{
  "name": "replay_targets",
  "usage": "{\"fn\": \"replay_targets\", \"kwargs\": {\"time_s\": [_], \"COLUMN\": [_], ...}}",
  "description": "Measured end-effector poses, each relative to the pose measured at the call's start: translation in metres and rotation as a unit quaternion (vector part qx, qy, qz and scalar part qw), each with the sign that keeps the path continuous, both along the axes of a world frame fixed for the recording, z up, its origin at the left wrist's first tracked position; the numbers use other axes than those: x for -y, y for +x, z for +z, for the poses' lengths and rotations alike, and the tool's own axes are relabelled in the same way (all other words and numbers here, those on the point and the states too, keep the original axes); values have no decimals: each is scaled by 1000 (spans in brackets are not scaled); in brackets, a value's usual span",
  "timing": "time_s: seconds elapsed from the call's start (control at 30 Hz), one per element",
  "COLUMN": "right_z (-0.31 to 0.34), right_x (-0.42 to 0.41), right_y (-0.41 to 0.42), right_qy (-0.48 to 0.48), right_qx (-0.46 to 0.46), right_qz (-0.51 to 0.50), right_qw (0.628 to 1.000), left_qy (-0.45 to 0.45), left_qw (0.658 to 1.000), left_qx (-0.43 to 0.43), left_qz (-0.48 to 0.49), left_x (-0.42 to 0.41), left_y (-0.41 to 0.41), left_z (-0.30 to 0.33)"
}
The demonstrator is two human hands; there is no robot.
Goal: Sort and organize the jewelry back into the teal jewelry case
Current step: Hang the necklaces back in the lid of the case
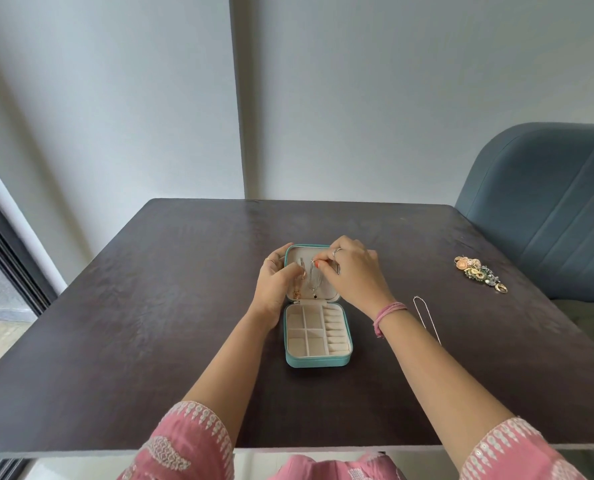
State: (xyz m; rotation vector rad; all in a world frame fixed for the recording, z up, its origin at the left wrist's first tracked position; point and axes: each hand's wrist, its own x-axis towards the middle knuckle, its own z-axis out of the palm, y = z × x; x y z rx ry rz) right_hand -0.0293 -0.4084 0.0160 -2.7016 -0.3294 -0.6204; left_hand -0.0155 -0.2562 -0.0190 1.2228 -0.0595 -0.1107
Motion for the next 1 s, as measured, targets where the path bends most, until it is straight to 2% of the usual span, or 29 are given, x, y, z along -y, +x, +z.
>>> {"fn": "replay_targets", "kwargs": {"time_s": [0.37,0.5,0.73,1.0], "right_z": [-23,-26,-27,-9], "right_x": [-4,-3,-6,-10], "right_y": [9,12,13,14], "right_qy": [-68,-80,16,188], "right_qx": [192,233,200,57], "right_qz": [-30,-28,-43,-65], "right_qw": [979,969,979,978], "left_qy": [4,1,3,3], "left_qw": [999,999,999,998], "left_qx": [16,19,22,25], "left_qz": [38,42,48,54], "left_x": [4,7,7,6], "left_y": [2,2,1,0], "left_z": [-3,-1,-1,1]}}
